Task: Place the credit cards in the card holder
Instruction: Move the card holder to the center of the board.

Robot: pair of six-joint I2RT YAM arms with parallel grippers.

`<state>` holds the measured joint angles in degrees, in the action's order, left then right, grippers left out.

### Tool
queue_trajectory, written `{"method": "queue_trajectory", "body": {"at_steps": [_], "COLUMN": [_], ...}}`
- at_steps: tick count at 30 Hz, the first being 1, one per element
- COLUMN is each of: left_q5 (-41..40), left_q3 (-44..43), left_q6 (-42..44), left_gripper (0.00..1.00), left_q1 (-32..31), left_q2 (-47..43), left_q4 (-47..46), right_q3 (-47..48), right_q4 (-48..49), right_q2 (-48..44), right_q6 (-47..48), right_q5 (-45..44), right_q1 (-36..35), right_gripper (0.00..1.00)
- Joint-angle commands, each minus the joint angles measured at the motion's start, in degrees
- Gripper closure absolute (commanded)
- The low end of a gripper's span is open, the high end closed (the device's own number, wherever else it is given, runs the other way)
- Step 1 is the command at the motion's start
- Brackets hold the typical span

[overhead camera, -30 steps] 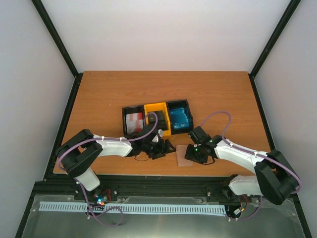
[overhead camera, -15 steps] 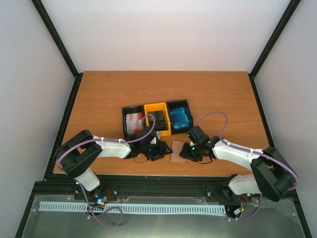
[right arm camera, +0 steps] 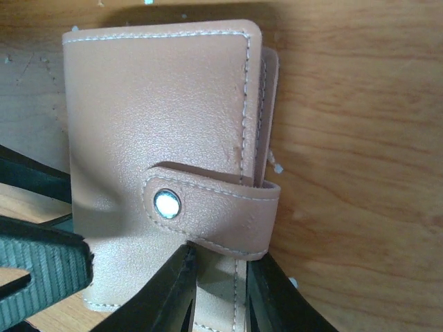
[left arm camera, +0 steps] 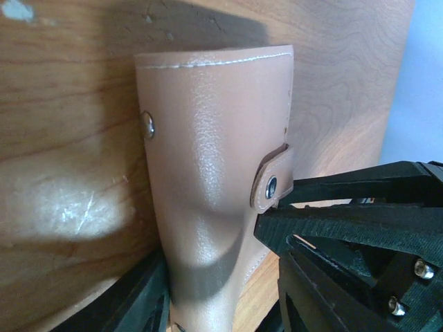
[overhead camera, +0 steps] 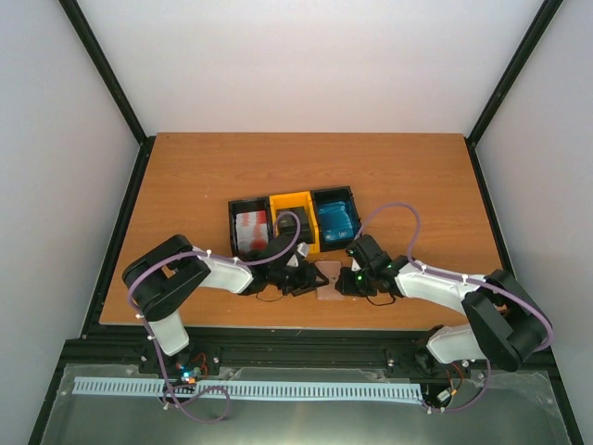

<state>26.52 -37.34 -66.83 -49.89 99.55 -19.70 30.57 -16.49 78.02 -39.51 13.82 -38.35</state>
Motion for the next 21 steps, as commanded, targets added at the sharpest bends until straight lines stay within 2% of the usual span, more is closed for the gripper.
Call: {"method": "queue_trajectory", "body": {"at_steps": [1,3,6,11,15,18,21], "left_q5": [0.45,0.76,-0.02,-1.75,-1.84,-2.1,-2.16], "left_q3": [-0.05,0.42,1.17,1.23,1.22,1.31,2.05], "left_q6": [3.27,3.47,3.74,4.7,5.83,6.77,7.12], "left_gripper": [0.58,0.64,0.78,0.97,0.99,0.99,0.99], "left_q1": [-0.74,-0.78,-0.74,-0.74,-0.75,-0.75,-0.74], "left_q2": [3.69,3.6,3.34,3.0,1.68,0.17,-1.23], "left_q4": [1.07,0.17,-0.21,1.3,1.69,1.9,2.18], "right_q3": [-3.9,-3.96,-3.86,-1.44,2.79,5.37,7.59], "right_q4": [1.26,2.21,2.7,-2.27,-9.17,-12.63,-14.53], "right_q2": [4.46,5.16,4.95,1.99,-0.28,-0.92,0.25], "right_q6": [3.66,4.67,5.38,4.52,1.89,-0.49,-1.87], "right_q5": [0.59,1.82,2.28,-4.24,-12.83,-20.13,-23.47], "right_q1": [-0.59,-0.59,-0.59,-1.92,-6.35,-8.76,-9.23], "right_gripper": [0.79,0.78,0.78,0.71,0.58,0.54,0.52]}}
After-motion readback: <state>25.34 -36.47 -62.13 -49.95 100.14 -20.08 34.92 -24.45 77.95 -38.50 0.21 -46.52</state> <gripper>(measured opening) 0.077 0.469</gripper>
